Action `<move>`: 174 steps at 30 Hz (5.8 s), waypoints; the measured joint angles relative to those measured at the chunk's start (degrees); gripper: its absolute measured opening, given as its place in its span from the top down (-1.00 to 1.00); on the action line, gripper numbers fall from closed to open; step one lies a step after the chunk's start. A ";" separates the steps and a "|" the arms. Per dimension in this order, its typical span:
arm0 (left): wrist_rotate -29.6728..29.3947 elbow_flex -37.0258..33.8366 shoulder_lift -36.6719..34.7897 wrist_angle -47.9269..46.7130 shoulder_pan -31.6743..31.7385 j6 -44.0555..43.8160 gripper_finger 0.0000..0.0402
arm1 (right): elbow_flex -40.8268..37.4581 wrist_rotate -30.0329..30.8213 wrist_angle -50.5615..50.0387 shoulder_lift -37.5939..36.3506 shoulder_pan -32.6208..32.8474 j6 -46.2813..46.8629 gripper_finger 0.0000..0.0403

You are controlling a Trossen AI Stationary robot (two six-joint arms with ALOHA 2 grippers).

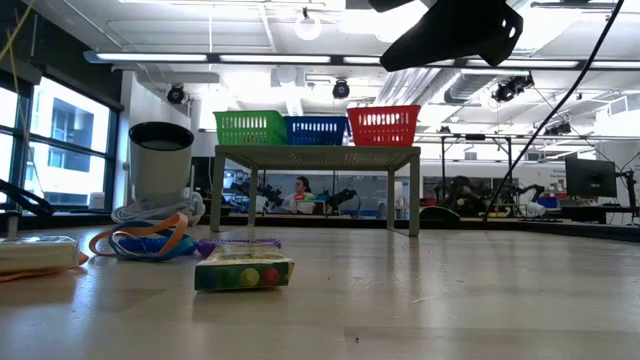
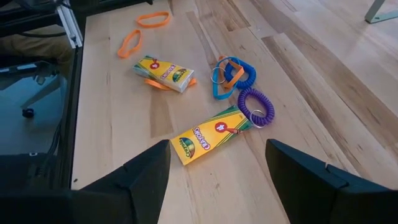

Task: Pick & Place Office Desk Supplies
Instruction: Put the orange rubber band into the red bin on the shelf

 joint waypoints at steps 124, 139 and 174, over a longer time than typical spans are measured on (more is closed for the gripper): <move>2.91 -15.49 -21.61 11.39 0.30 -13.10 0.99 | 0.00 -0.04 1.57 0.00 -0.09 -1.75 -0.25; -8.28 -15.60 -25.35 11.58 0.34 -18.36 0.63 | 0.01 -0.22 1.60 0.00 -0.09 -1.73 -0.25; -14.34 -26.88 -24.90 33.22 -3.64 -24.48 0.18 | 0.01 -0.17 2.58 0.00 1.09 -1.72 -0.25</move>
